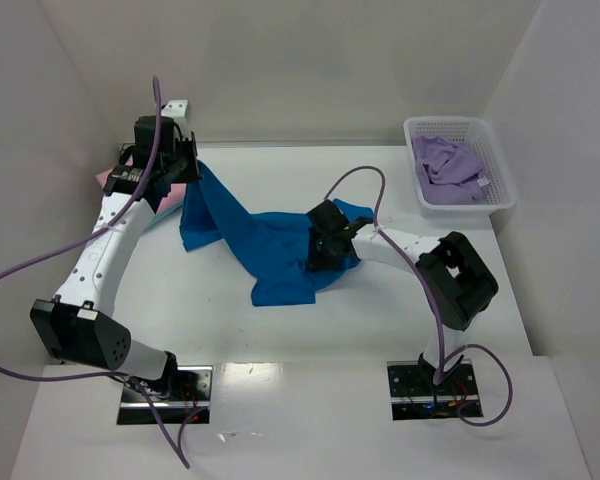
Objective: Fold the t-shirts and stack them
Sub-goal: Flatten out the tshirt
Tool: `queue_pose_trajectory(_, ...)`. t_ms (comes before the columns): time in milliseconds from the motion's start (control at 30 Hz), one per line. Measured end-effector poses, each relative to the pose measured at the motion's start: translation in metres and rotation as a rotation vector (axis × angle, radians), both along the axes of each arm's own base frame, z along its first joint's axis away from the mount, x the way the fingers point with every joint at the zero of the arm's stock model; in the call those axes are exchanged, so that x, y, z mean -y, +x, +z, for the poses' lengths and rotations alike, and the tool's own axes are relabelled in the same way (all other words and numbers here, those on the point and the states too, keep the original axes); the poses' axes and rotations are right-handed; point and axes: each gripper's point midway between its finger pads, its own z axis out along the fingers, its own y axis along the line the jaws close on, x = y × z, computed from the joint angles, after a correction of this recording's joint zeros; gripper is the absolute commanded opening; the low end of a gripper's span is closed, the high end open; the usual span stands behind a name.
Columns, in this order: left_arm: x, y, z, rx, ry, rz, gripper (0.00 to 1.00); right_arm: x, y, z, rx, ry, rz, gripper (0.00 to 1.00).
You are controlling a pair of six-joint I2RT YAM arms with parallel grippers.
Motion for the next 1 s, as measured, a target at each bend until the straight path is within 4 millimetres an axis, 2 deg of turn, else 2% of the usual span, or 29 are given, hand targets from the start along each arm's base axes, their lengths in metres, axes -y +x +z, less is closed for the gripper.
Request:
queue_pose_trajectory(33, 0.0, 0.0, 0.0, -0.001, 0.001, 0.0, 0.0, 0.0, -0.001, -0.001, -0.001, -0.002, 0.0, 0.0)
queue_pose_trajectory(267, 0.0, 0.0, -0.001, -0.003, 0.001, 0.0, 0.0, 0.008, 0.003, 0.0, 0.021, -0.053, -0.008, 0.0)
queue_pose_trajectory(367, 0.0, -0.001, -0.003, -0.006, 0.002, 0.0, 0.0, 0.01, 0.011, 0.014, 0.052, -0.067, -0.018, 0.0)
queue_pose_trajectory(433, 0.0, 0.0, -0.003, -0.006, 0.002, 0.001, 0.0, 0.012, 0.023, 0.04, 0.096, -0.051, -0.028, 0.0)
queue_pose_trajectory(533, -0.003, 0.0, 0.003, 0.006, 0.012, 0.001, 0.0, 0.027, 0.061, 0.117, 0.251, 0.018, -0.089, 0.0)
queue_pose_trajectory(567, -0.005, 0.001, 0.007, 0.015, 0.015, 0.003, 0.0, 0.04, 0.082, 0.162, 0.351, 0.049, -0.129, 0.0)
queue_pose_trajectory(600, -0.006, 0.001, 0.011, 0.024, 0.017, 0.006, 0.0, 0.047, 0.09, 0.186, 0.406, 0.065, -0.147, 0.0)
queue_pose_trajectory(633, -0.008, 0.002, 0.018, 0.038, 0.016, 0.012, 0.0, 0.063, 0.104, 0.227, 0.501, 0.085, -0.181, 0.0)
queue_pose_trajectory(667, -0.01, 0.004, 0.028, 0.062, 0.014, 0.019, 0.0, 0.074, 0.111, 0.256, 0.569, 0.1, -0.204, 0.0)
queue_pose_trajectory(700, -0.014, 0.006, 0.042, 0.094, 0.011, 0.028, 0.0, 0.082, 0.114, 0.274, 0.613, 0.106, -0.221, 0.0)
queue_pose_trajectory(733, -0.016, 0.007, 0.053, 0.12, 0.009, 0.034, 0.0, 0.098, 0.117, 0.308, 0.692, 0.109, -0.251, 0.0)
queue_pose_trajectory(767, -0.02, 0.009, 0.067, 0.153, 0.007, 0.044, 0.0, 0.102, 0.118, 0.317, 0.715, 0.109, -0.258, 0.0)
queue_pose_trajectory(833, -0.027, 0.009, 0.094, 0.217, 0.006, 0.067, 0.0, 0.122, 0.121, 0.357, 0.812, 0.107, -0.293, 0.0)
queue_pose_trajectory(933, -0.038, 0.007, 0.132, 0.305, 0.02, 0.103, 0.0, 0.142, 0.125, 0.381, 0.869, 0.096, -0.329, 0.0)
queue_pose_trajectory(967, -0.042, 0.005, 0.146, 0.338, 0.03, 0.117, 0.0, 0.162, 0.129, 0.391, 0.894, 0.077, -0.367, 0.0)
queue_pose_trajectory(1000, -0.046, 0.003, 0.162, 0.375, 0.035, 0.137, 0.0, 0.17, 0.131, 0.394, 0.903, 0.066, -0.382, 0.0)
